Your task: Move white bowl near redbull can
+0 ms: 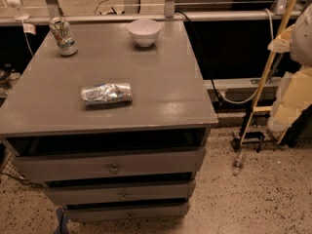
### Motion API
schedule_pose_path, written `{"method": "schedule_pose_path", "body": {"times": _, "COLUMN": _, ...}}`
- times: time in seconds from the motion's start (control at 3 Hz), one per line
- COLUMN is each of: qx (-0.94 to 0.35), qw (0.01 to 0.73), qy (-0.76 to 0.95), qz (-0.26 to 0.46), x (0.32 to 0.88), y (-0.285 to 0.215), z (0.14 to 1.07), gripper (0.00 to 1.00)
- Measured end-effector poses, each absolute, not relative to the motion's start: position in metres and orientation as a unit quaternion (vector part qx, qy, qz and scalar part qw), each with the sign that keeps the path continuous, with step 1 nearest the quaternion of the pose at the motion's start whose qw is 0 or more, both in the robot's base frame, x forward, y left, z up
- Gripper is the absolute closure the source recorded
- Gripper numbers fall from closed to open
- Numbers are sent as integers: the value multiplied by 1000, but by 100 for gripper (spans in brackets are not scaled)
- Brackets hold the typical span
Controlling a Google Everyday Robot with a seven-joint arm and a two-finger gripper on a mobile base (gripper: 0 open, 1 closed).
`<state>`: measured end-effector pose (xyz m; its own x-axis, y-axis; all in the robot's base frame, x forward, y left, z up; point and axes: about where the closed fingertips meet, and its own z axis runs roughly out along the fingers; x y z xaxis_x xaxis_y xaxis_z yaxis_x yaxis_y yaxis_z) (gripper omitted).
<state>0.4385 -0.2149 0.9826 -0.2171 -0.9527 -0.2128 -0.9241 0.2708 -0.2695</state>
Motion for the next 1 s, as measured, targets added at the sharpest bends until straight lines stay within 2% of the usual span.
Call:
{"method": "schedule_pose_path", "body": {"times": 0.67, "qx": -623, "qw": 183, "qy": 759, "qz": -42, "x": 459, "y": -200, "z": 980, "gripper": 0}}
{"method": "schedule_pose_path", "body": {"times": 1.0, "qx": -674, "qw": 209, "qy": 708, "qz": -36, "x": 511, "y": -162, "z": 973, "gripper": 0}}
